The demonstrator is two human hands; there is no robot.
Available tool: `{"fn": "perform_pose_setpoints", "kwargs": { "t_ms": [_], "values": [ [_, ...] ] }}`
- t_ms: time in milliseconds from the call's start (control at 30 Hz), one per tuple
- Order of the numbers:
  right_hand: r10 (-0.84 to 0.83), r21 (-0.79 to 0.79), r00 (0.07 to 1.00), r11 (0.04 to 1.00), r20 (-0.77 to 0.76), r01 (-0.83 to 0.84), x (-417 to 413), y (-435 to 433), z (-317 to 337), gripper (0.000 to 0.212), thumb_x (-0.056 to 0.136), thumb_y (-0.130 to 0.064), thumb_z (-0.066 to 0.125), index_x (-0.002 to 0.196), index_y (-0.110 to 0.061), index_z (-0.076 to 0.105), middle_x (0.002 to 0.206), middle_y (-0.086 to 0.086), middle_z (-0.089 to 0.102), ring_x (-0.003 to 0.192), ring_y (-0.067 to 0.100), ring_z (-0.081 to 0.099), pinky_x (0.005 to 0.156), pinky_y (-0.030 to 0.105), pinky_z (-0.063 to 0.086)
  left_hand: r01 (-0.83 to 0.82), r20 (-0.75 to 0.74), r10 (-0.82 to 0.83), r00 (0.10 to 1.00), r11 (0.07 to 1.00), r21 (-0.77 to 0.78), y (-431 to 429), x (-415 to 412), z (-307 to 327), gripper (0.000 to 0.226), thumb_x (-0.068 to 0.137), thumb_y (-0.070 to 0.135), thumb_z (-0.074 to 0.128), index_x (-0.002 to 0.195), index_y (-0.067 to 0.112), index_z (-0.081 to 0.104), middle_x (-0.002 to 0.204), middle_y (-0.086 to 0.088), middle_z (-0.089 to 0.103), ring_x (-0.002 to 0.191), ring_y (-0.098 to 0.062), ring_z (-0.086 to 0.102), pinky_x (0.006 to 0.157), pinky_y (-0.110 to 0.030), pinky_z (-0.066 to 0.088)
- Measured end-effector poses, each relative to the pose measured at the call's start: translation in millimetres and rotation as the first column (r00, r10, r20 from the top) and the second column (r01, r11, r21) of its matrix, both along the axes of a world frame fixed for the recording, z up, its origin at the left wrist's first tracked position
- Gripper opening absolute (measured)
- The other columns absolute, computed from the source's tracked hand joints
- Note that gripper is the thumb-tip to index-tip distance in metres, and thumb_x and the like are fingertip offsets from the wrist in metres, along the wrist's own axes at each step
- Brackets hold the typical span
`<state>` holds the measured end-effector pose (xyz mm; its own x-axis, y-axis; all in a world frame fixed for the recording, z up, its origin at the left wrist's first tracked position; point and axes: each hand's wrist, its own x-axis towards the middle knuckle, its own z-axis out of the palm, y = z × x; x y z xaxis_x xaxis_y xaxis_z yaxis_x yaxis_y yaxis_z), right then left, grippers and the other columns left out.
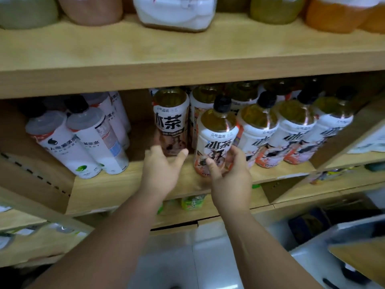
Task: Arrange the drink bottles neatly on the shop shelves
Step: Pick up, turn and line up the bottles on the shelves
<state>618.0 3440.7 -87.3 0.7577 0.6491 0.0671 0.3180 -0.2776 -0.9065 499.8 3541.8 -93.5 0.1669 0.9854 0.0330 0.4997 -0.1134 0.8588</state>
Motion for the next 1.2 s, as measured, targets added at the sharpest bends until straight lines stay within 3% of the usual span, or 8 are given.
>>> {"fn": "perform_pose_setpoints", "kwargs": {
  "t_ms": [67, 133, 333, 500, 600, 867, 1100, 1200],
  "values": [
    [0.052, -0.039, 0.998, 0.998, 0.02, -0.051, 2, -9, 13, 0.042, 0.09, -0.034, 0.075, 0.124, -0.039, 0.05, 0.105, -0.025, 0.06, 0.102, 0.006, 0.062, 0.079, 0.017, 0.049, 0.084, -0.096, -0.078, 0.992, 0.995, 0.057, -35, -7, 9, 0.064, 0.092, 0.044, 0.07, 0.146, 0.02, 0.046, 0.145, -0.003, 0.047, 0.133, -0.021, 0.047, 0.107, -0.037, 0.043],
    [0.076, -0.072, 0.993, 0.995, 0.086, -0.07, 13, -24, 30, 0.043, 0.091, -0.035, 0.073, 0.129, -0.031, 0.053, 0.111, -0.017, 0.064, 0.104, 0.009, 0.063, 0.087, 0.031, 0.055, 0.155, -0.098, -0.136, 0.986, 0.965, 0.213, -63, -8, 23, 0.052, 0.093, 0.039, 0.066, 0.138, 0.015, 0.057, 0.141, -0.003, 0.05, 0.13, -0.018, 0.05, 0.109, -0.038, 0.044],
    [-0.014, -0.114, 0.951, 0.992, 0.308, 0.051, 95, -103, 77, 0.051, 0.093, -0.04, 0.069, 0.139, -0.031, 0.05, 0.129, -0.008, 0.054, 0.11, 0.01, 0.057, 0.089, 0.031, 0.053, 0.3, -0.128, -0.271, 0.954, 0.863, 0.406, -102, 41, 80, 0.039, 0.091, 0.022, 0.072, 0.127, 0.008, 0.065, 0.132, -0.005, 0.055, 0.122, -0.011, 0.048, 0.104, -0.022, 0.035],
    [-0.137, -0.117, 0.925, 0.975, 0.354, 0.19, 190, -185, 111, 0.047, 0.09, -0.045, 0.07, 0.132, -0.03, 0.055, 0.124, -0.006, 0.053, 0.1, 0.012, 0.056, 0.09, 0.037, 0.052, 0.447, -0.171, -0.417, 0.893, 0.774, 0.448, -144, 130, 129, 0.04, 0.092, 0.027, 0.07, 0.13, 0.017, 0.062, 0.133, 0.001, 0.052, 0.124, -0.017, 0.049, 0.103, -0.031, 0.039],
    [-0.185, -0.084, 0.904, 0.969, 0.385, 0.234, 247, -235, 131, 0.05, 0.09, -0.046, 0.07, 0.135, -0.027, 0.056, 0.128, -0.004, 0.051, 0.114, 0.016, 0.054, 0.097, 0.037, 0.049, 0.514, -0.21, -0.475, 0.855, 0.721, 0.464, -182, 194, 146, 0.038, 0.095, 0.03, 0.068, 0.13, 0.019, 0.062, 0.133, 0.002, 0.051, 0.126, -0.02, 0.05, 0.107, -0.041, 0.044],
    [-0.239, 0.019, 0.869, 0.966, 0.434, 0.256, 391, -335, 193, 0.043, 0.087, -0.042, 0.075, 0.124, -0.022, 0.064, 0.124, -0.005, 0.05, 0.117, 0.018, 0.054, 0.094, 0.03, 0.045, 0.604, -0.336, -0.506, 0.794, 0.595, 0.53, -277, 351, 204, 0.049, 0.094, 0.052, 0.059, 0.136, 0.028, 0.055, 0.144, 0.007, 0.041, 0.134, -0.02, 0.043, 0.11, -0.039, 0.04],
    [-0.253, 0.157, 0.803, 0.967, 0.54, 0.199, 484, -341, 283, 0.036, 0.086, -0.045, 0.074, 0.117, -0.031, 0.064, 0.113, -0.016, 0.048, 0.105, 0.009, 0.057, 0.091, 0.029, 0.048, 0.564, -0.314, -0.5, 0.807, 0.498, 0.659, -295, 448, 301, 0.053, 0.095, 0.057, 0.054, 0.142, 0.033, 0.049, 0.15, 0.013, 0.032, 0.139, -0.013, 0.037, 0.115, -0.037, 0.037],
    [-0.255, 0.175, 0.786, 0.966, 0.563, 0.188, 518, -329, 330, 0.039, 0.089, -0.052, 0.069, 0.122, -0.034, 0.061, 0.12, -0.014, 0.048, 0.114, 0.01, 0.053, 0.096, 0.032, 0.048, 0.512, -0.284, -0.491, 0.823, 0.425, 0.746, -290, 491, 355, 0.053, 0.094, 0.055, 0.058, 0.14, 0.03, 0.051, 0.146, 0.012, 0.035, 0.135, -0.012, 0.038, 0.108, -0.033, 0.039]
  ]
}}
